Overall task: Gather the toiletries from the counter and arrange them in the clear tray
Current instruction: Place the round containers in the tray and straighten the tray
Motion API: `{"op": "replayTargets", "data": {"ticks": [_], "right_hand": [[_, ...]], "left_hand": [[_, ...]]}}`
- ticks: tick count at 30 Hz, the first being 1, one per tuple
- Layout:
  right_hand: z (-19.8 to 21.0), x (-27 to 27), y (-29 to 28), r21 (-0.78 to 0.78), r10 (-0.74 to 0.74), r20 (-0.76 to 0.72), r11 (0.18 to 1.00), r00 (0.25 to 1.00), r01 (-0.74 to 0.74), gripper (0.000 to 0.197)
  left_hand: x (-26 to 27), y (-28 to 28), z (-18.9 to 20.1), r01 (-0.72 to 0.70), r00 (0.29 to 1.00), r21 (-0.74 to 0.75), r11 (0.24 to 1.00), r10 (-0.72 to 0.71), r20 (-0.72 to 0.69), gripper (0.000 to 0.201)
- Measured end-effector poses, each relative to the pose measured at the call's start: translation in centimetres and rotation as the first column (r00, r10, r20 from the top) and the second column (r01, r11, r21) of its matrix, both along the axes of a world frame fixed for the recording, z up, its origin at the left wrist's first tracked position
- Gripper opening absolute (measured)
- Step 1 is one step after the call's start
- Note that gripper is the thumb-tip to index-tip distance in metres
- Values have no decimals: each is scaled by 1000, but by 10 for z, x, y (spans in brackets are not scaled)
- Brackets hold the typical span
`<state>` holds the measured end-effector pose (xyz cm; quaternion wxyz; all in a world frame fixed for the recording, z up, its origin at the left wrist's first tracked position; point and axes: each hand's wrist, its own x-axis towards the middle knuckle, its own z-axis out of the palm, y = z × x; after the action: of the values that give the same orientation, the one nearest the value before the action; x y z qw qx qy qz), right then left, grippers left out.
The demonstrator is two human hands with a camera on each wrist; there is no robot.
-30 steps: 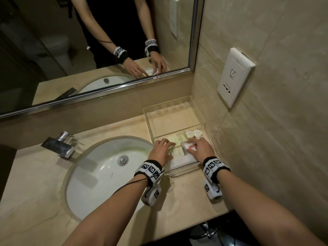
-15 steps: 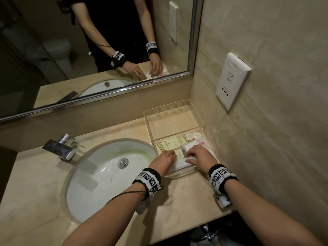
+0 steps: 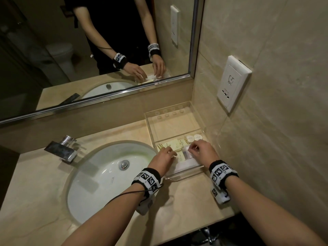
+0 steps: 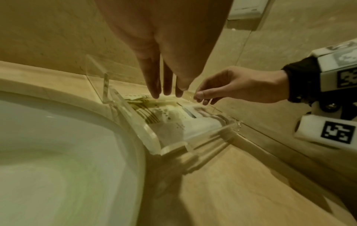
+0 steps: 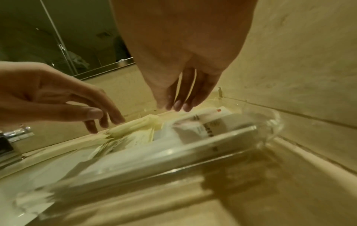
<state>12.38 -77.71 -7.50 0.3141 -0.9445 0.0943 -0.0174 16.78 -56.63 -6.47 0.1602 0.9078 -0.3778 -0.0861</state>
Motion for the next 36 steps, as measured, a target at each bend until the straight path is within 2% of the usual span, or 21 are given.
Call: {"op": "replayTargets", "data": {"ticks": [3,7,10,14,16,18,22,24,27,31,36], "right_hand": [[0,10,0,-160,-13,9,987,1000,15,30],[-5,19,8,-245,100,-173,959,980,-141,56],[-12,18,9,-274,141,-273,937,952,-217,59],[-13,11,6,-325,191,-252,907,949,-268,54],[-12,10,5,-254,180,-225,938,958,-236,55],[-12,11,5,-247,169,-199,945,965,-217,52],[-9,14,17,-248,48,-60,967,997,-62,31],[-7,15,27,-185,-53,-111,982,992,32,23],[-6,16,41,-69,-172,-211,985,962,160,25],[-5,20,52,-24,-240,-272,970,932,243,30],[-4,30,53,99,-286,-399,931,871,351,20]], "left_hand": [[6,-4,5,-29,998,80,996,25,50,40],[10,-7,-1,56,998,265,963,-46,-45,57],[11,-3,-8,84,996,355,931,-69,-53,57],[15,2,-15,94,995,396,913,-91,-26,56],[17,2,-17,101,995,385,917,-94,-36,56],[19,2,-16,89,995,339,937,-73,-61,56],[25,-2,-7,49,999,261,964,-50,-1,75],[29,-7,-5,40,998,263,964,-49,28,76],[34,-15,-7,9,1000,246,969,-15,21,70],[37,-23,-8,-27,999,249,968,20,29,62],[37,-23,-7,-55,997,218,974,43,60,55]]}}
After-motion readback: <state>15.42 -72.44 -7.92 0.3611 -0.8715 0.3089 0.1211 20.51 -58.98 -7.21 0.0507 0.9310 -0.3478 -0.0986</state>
